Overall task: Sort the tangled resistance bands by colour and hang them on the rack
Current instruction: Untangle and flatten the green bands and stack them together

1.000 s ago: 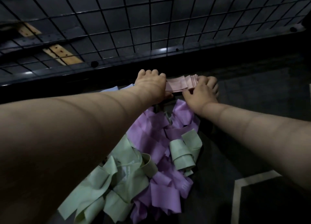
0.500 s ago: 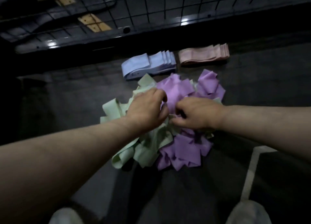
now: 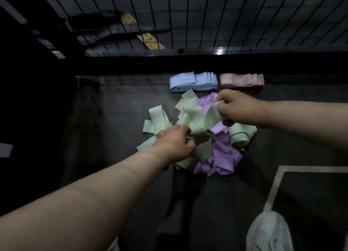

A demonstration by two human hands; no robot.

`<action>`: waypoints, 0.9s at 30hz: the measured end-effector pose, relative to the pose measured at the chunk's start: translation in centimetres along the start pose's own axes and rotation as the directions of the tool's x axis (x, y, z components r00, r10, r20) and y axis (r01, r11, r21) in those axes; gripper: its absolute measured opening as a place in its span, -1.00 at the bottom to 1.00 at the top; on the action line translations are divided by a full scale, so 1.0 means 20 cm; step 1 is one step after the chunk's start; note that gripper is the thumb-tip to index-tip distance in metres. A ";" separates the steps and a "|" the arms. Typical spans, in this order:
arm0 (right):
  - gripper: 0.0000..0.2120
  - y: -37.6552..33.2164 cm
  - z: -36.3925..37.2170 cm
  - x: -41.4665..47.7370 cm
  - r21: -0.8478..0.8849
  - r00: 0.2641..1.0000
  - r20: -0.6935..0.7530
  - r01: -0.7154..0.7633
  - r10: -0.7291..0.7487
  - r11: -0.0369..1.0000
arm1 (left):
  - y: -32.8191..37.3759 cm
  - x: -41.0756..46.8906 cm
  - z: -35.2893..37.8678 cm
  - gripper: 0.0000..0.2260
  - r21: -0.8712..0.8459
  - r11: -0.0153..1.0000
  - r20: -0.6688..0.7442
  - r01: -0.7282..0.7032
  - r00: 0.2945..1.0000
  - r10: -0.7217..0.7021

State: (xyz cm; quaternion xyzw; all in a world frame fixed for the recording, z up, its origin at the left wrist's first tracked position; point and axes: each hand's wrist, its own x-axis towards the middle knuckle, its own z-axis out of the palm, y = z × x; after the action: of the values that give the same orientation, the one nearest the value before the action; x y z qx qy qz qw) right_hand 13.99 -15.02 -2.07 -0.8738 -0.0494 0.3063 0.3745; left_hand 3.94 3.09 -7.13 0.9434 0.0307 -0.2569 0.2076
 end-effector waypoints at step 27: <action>-0.74 -1.12 -0.30 -1.68 0.150 0.838 -0.374 0.477 -0.397 0.866 | 0.38 -1.53 -0.97 -0.88 -0.860 0.216 -0.405 -0.462 0.876 0.262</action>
State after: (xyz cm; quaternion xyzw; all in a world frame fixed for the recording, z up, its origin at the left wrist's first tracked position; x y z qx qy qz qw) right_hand -6.52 -13.42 33.28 -0.8265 -0.1485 0.0644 0.5392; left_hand -12.16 5.62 26.15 0.6397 -0.0296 -0.0517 0.7663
